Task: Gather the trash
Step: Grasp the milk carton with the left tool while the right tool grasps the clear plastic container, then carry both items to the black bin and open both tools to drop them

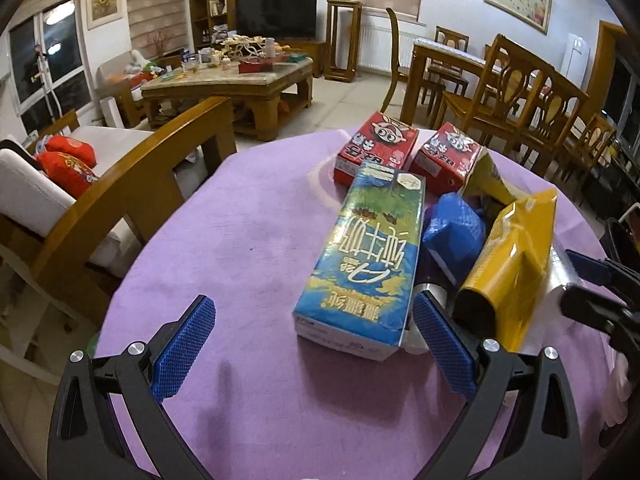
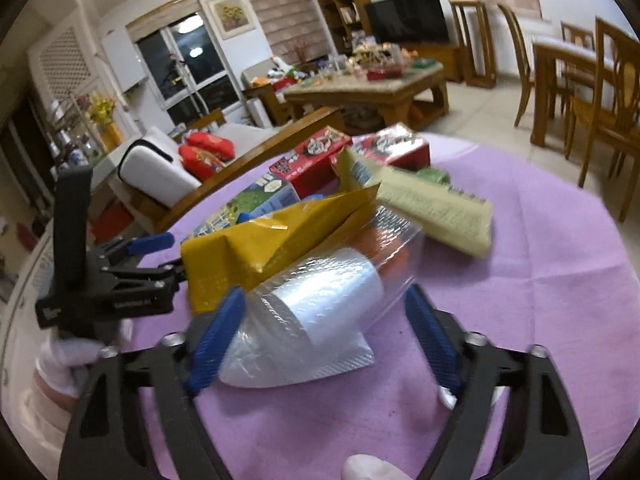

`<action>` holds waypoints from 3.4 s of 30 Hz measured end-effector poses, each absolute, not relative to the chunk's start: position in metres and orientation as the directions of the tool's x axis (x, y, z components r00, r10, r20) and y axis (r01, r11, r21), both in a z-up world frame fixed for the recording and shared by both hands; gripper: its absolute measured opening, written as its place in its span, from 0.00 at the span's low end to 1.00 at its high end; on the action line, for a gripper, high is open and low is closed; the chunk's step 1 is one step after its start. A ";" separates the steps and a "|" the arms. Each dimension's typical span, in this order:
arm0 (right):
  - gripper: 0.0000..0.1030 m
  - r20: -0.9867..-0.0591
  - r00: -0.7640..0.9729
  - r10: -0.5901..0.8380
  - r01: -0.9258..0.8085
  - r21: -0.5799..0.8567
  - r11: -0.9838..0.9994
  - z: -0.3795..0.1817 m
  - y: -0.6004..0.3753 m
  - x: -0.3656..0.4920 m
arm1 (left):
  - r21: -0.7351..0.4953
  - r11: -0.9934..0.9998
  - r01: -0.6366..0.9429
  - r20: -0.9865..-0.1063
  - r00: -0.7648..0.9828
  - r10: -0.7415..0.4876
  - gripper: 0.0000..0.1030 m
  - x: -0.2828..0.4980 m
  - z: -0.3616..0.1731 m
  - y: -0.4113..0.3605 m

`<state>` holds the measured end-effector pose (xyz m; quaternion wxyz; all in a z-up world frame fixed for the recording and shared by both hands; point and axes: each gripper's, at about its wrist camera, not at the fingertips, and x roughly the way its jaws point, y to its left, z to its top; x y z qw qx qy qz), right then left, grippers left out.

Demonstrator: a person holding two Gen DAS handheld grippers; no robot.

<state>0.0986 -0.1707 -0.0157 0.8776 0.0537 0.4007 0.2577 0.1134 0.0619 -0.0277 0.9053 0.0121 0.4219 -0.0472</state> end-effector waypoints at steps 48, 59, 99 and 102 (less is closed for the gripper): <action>0.38 -0.335 0.775 0.536 -0.307 0.542 0.782 0.039 -0.360 -0.054 | -0.229 0.962 0.148 -0.443 0.864 -0.238 0.48 0.028 0.050 0.046; 0.38 -0.267 0.870 0.415 -0.188 0.598 0.779 0.032 -0.471 -0.098 | -0.216 0.941 0.262 -0.338 0.884 -0.324 0.48 0.008 0.094 -0.009; 0.38 -0.447 0.895 -0.006 0.298 0.586 0.753 -0.063 -0.673 -0.142 | -0.292 0.631 0.718 -0.561 0.405 -0.721 0.48 0.039 -0.018 -0.354; 0.38 -0.453 0.892 -0.005 0.303 0.589 0.749 -0.064 -0.677 -0.131 | -0.283 0.633 0.721 -0.577 0.399 -0.713 0.48 0.037 -0.023 -0.360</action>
